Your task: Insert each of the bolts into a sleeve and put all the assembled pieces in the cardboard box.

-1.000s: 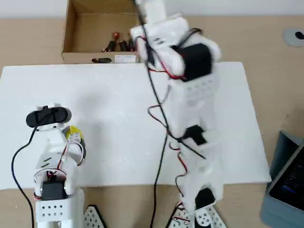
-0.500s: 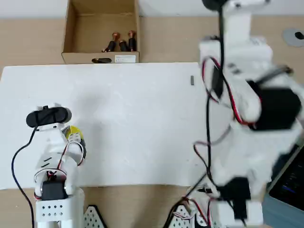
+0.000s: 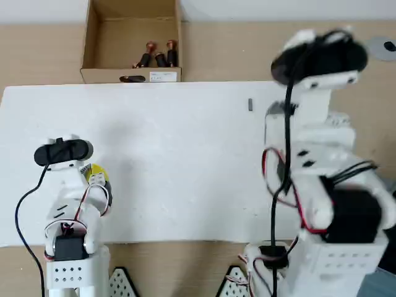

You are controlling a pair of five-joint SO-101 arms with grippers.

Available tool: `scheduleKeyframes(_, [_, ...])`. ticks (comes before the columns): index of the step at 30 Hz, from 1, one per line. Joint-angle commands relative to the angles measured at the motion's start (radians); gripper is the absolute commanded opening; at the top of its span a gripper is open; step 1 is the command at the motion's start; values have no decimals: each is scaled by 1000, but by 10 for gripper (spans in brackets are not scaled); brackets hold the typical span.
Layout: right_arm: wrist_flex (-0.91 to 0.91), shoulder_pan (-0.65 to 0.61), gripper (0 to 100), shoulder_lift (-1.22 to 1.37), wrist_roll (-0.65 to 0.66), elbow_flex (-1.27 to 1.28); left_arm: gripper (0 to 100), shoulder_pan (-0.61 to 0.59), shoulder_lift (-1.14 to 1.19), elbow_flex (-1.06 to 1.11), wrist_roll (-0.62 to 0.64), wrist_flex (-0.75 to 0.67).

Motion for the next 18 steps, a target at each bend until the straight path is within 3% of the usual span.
scheduleKeyframes(1, [-153, 18, 9, -188, 9, 344, 17, -3, -8, 12, -5, 3])
scheduleKeyframes(9, [-387, 15, 9, -587, 5, 977, 17, -3, -8, 12, -5, 3])
scheduleKeyframes(18, [-411, 13, 9, -993, 28, 1363, 17, -3, -8, 12, -5, 3])
